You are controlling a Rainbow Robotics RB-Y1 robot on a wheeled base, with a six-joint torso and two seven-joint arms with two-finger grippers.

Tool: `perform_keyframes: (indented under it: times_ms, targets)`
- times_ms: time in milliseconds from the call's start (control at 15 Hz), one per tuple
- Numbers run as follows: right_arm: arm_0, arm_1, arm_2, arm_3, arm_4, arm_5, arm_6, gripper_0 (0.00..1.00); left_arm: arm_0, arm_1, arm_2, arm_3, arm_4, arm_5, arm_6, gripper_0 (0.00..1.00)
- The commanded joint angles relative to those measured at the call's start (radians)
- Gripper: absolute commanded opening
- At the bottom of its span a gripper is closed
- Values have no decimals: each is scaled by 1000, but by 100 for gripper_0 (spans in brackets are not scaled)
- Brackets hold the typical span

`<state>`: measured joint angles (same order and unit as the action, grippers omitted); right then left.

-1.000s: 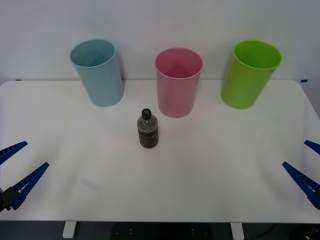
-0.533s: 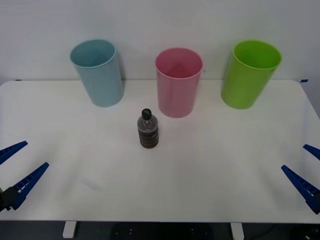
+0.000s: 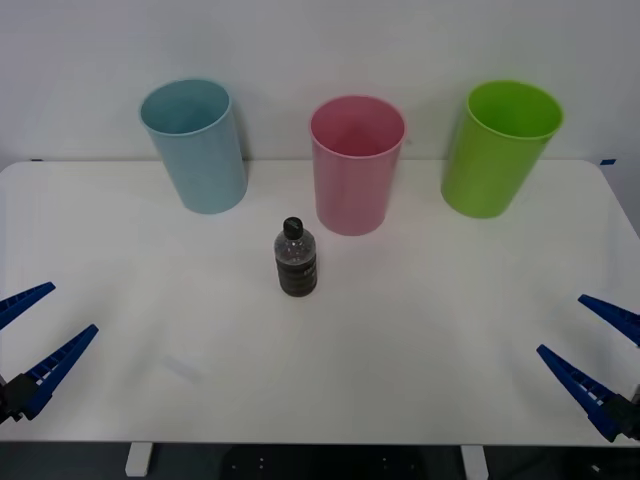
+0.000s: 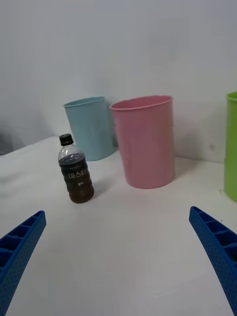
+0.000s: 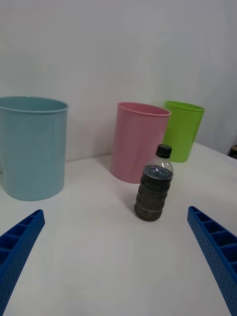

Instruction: Grasp the object on the table and drop it into the matching bin: aluminum can to the light blue bin, PET bottle to the pink bin.

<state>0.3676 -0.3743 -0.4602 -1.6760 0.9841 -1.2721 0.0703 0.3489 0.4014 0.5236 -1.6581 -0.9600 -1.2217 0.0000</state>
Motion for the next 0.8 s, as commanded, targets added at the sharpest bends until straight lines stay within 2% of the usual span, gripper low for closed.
perform_keyframes:
  times_ms: [67,533,800]
  targets:
    - [-21,0,38,-1,35,-15,17,100,0,0,0,0,0,0,0,100]
    - [-105,1,169,2,137,19,40,100,0,0,0,0,0,0,0,100]
    - [-142,0,284,2,146,148,65,100,0,0,0,0,0,0,0,100]
